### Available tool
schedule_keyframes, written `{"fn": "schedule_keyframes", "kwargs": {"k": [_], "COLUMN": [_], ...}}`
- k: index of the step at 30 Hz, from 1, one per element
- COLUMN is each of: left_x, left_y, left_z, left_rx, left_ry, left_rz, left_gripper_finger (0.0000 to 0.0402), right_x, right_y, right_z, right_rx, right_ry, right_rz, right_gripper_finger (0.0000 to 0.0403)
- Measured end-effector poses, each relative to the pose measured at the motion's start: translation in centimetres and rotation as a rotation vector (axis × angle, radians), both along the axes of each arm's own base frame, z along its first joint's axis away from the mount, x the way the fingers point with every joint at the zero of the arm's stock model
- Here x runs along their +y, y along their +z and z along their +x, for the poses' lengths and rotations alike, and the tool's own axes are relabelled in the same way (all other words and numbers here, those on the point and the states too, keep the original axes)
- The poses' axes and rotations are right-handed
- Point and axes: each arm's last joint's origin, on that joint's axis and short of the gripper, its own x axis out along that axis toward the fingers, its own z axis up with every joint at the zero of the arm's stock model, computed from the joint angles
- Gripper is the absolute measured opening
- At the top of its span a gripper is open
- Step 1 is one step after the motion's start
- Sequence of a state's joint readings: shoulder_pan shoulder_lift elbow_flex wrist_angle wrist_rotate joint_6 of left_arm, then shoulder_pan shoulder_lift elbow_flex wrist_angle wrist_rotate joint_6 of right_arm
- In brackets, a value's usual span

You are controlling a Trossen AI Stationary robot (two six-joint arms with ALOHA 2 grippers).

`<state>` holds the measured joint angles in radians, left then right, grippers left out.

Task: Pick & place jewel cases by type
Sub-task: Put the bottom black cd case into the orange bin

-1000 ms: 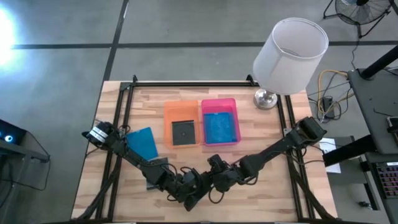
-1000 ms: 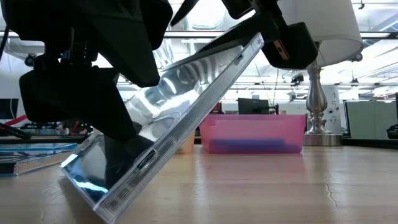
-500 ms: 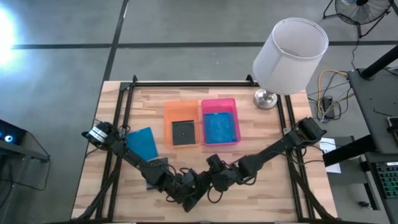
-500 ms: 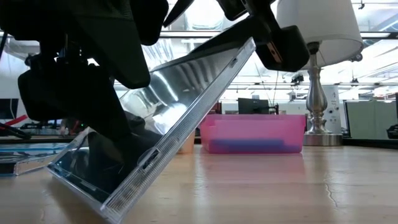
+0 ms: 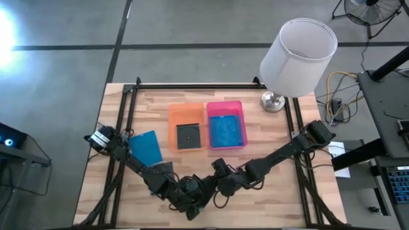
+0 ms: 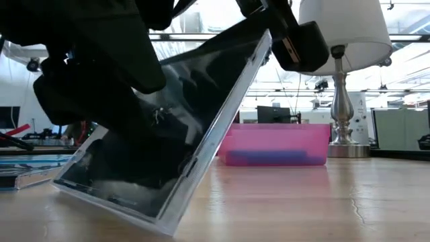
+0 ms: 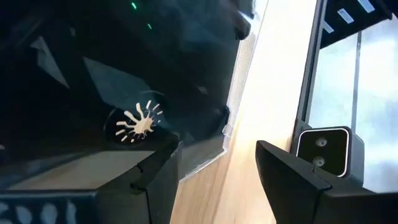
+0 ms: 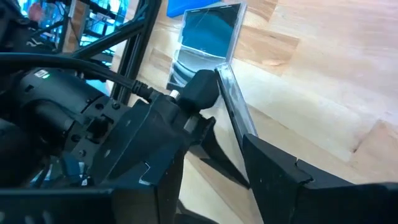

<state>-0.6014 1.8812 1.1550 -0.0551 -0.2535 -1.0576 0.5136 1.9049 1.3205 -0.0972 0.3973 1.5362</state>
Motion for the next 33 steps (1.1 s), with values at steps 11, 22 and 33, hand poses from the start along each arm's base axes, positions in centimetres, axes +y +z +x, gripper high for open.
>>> {"fn": "schedule_keyframes", "kwargs": {"k": [11,22,33], "left_x": [-0.2,-0.4,-0.2], "left_y": [0.2,0.2,-0.3], "left_z": [0.1,-0.2,-0.5], "left_rx": [-0.049,-0.045,-0.055], "left_ry": [-0.085,-0.076,-0.040], "left_rz": [0.060,0.086,0.136], "left_gripper_finger": [0.0195,0.0195,0.0195], "right_x": [0.3,0.3,0.5], "right_y": [0.2,0.5,-0.4], "right_z": [-0.1,-0.2,-1.2], "right_rx": [-0.014,-0.036,-0.043], "right_ry": [0.014,-0.041,-0.358], "right_rz": [0.011,0.023,0.158], "right_gripper_finger": [0.0159,0.0159,0.0160]}}
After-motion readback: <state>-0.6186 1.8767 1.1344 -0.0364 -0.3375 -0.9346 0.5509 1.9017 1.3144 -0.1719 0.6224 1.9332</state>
